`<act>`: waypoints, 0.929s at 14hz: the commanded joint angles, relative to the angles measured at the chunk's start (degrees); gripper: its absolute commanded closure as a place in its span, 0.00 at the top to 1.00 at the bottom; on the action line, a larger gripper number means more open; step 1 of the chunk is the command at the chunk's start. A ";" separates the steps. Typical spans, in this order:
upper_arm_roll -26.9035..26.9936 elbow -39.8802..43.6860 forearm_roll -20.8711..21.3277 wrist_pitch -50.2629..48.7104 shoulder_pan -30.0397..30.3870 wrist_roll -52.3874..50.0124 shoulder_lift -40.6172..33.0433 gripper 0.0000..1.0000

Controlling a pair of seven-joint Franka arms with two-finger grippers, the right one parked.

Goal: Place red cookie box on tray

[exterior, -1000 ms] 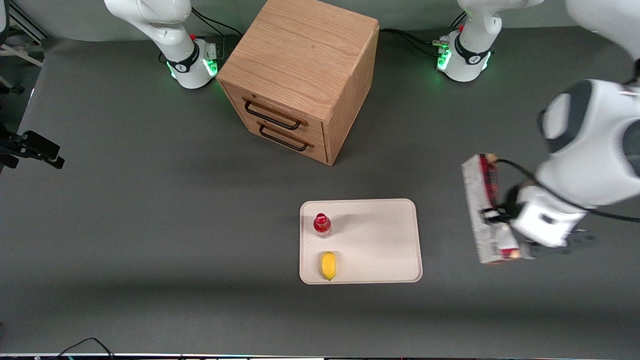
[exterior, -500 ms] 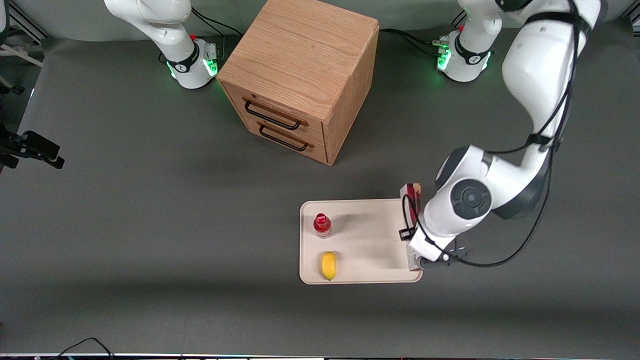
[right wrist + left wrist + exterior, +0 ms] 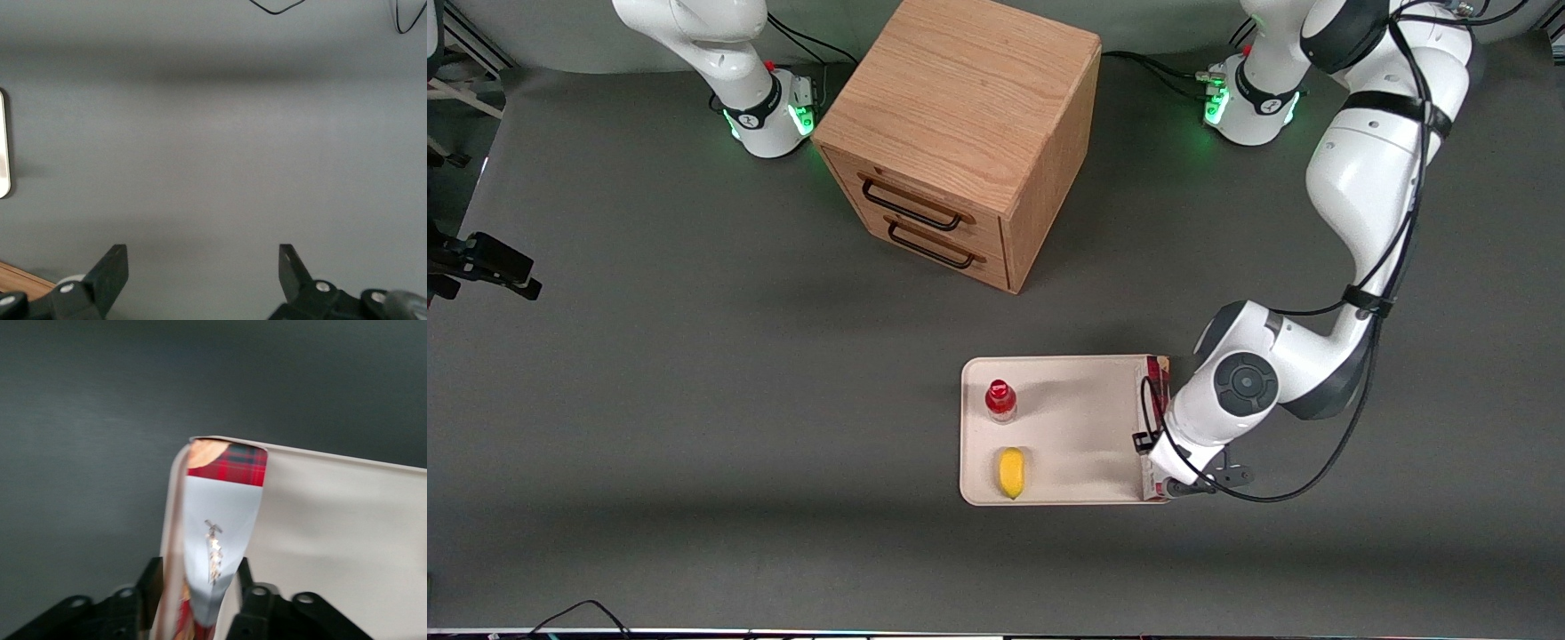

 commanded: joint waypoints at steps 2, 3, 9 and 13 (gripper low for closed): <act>-0.96 5.50 -5.82 -19.93 1.74 7.47 -8.95 1.00; -0.44 7.53 -9.16 -25.03 1.91 12.12 -12.20 1.00; 14.92 9.66 -16.83 -50.19 3.06 40.60 -31.45 1.00; 20.57 -2.50 -17.89 -55.24 3.23 50.83 -46.38 1.00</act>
